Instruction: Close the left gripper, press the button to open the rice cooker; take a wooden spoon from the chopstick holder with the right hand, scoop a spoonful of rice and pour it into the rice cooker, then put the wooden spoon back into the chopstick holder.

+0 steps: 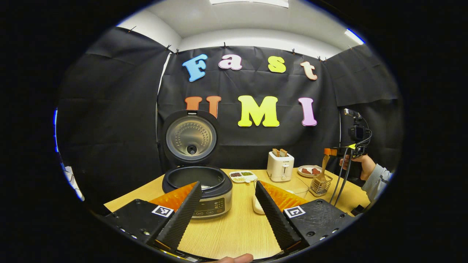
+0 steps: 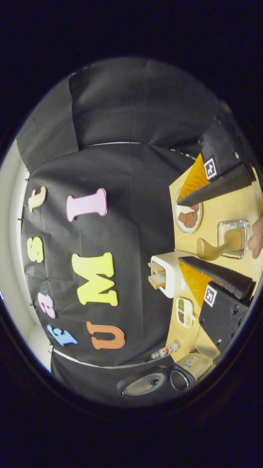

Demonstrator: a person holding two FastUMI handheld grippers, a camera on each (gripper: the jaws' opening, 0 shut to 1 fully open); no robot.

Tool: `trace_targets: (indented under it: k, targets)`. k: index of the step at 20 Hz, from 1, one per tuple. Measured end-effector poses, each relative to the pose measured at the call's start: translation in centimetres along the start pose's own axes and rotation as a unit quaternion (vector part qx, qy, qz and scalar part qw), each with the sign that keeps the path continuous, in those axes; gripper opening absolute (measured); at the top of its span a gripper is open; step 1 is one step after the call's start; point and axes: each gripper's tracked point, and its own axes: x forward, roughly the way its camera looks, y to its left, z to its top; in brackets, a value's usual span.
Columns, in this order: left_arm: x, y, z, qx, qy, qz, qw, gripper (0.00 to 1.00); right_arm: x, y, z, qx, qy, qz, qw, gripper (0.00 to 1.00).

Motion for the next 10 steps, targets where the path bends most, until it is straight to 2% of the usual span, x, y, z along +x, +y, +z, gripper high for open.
trace_targets:
  k: [1, 2, 3, 10]
  targets:
    - [0.4, 0.2, 0.1, -0.002, 0.002, 0.002, 1.000, 0.94, -0.3, -0.3, 0.5, -0.001, -0.005, -0.008, 1.000, 0.93]
    - [0.6, 0.6, 0.3, -0.004, 0.002, 0.004, 1.000, 0.84, -0.6, -0.6, 0.7, -0.002, -0.009, -0.017, 1.000, 1.00]
    - [0.9, 0.9, 0.6, -0.005, -0.001, 0.006, 1.000, 0.94, -1.2, -0.6, 1.0, 0.001, -0.014, -0.018, 1.000, 1.00]
    - [4.0, 3.7, 3.8, -0.024, -0.014, 0.022, 0.999, 0.94, -7.1, 0.2, 2.0, 0.034, -0.020, -0.011, 0.999, 1.00]
